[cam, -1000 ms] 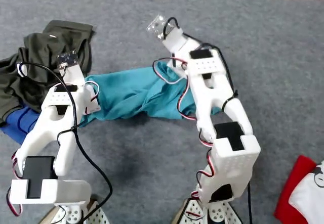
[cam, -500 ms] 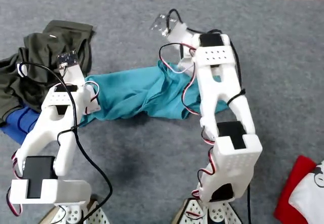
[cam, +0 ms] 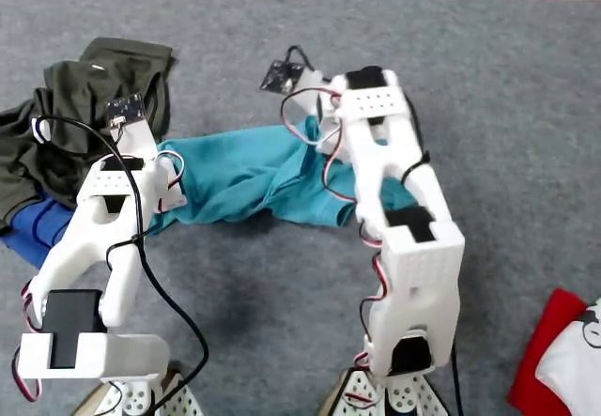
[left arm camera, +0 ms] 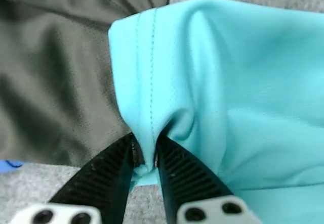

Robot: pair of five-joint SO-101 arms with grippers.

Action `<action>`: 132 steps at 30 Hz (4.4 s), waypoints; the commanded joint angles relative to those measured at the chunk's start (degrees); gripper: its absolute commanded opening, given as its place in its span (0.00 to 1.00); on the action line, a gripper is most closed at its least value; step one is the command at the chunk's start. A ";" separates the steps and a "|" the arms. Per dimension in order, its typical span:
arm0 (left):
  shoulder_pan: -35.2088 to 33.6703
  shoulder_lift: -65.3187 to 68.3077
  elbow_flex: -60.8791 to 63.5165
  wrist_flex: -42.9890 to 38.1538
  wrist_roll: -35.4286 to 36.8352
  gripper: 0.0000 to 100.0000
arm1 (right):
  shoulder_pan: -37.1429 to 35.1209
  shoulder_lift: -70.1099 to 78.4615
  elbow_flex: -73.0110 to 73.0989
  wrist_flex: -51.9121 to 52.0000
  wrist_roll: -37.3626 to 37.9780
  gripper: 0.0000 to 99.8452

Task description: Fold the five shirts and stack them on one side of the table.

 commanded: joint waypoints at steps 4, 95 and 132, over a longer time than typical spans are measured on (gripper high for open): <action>0.70 -0.13 0.09 -0.53 -0.35 0.02 | 6.90 2.15 -10.24 3.69 0.44 0.01; 0.79 -0.13 0.09 -0.53 -0.35 0.02 | 25.89 -7.69 8.13 28.84 -5.27 0.01; 0.79 -0.13 0.09 -0.53 -0.35 0.02 | 1.54 5.67 -21.23 30.33 -6.86 0.18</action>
